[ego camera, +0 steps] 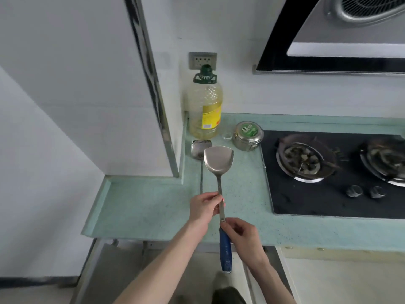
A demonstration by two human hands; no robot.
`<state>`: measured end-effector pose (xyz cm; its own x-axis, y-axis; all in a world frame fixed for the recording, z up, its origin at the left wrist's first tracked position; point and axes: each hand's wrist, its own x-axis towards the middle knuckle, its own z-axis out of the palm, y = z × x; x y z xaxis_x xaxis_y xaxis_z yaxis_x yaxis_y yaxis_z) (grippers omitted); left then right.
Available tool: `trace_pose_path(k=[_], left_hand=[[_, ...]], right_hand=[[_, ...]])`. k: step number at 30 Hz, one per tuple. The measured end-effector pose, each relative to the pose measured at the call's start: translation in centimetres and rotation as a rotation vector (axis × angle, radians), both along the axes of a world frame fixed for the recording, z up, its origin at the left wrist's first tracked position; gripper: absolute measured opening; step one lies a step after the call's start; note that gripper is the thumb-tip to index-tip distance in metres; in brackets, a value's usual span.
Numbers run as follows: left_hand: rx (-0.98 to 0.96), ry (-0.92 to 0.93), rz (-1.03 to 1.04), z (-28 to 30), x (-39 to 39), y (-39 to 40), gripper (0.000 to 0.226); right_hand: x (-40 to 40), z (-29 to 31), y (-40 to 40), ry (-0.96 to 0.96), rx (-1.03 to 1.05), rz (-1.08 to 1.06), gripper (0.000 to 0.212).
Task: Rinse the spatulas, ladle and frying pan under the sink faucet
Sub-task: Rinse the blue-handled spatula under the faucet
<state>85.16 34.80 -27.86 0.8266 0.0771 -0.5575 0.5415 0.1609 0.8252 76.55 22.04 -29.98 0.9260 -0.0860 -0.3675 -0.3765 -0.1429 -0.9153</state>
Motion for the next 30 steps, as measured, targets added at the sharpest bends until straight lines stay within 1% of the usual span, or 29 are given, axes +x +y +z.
trace_pose_path(k=[3,6,9,13,17,21,24,30], left_hand=[[0.021,0.049,0.006,-1.5,2.9,-1.7,0.012],[0.014,0.086,0.05,-2.9,5.3,-3.6,0.011],[0.003,0.106,0.085,-4.7,7.7,-5.1,0.01],[0.044,0.119,0.132,-7.3,10.7,-6.5,0.017],[0.081,0.127,0.164,-9.9,13.5,-7.5,0.017],[0.103,0.125,0.164,-12.0,15.4,-8.0,0.021],[0.155,0.115,0.128,-13.2,16.2,-7.9,0.025],[0.233,0.07,0.079,-14.8,16.9,-7.8,0.034]], right_hand=[[2.3,-0.9,-0.9,0.016,-0.021,-0.071,0.005],[4.6,-2.4,-2.2,0.04,-0.046,-0.129,0.005],[7.3,-4.2,-3.4,0.061,-0.082,-0.116,0.004],[10.8,-6.8,-4.9,0.077,-0.104,-0.109,0.005],[13.8,-9.0,-5.8,0.093,-0.124,-0.089,0.005],[16.1,-11.1,-6.0,0.109,-0.177,-0.092,0.009],[17.0,-12.6,-5.6,0.11,-0.195,-0.091,0.011],[17.7,-13.6,-5.1,0.104,-0.231,-0.122,0.009]])
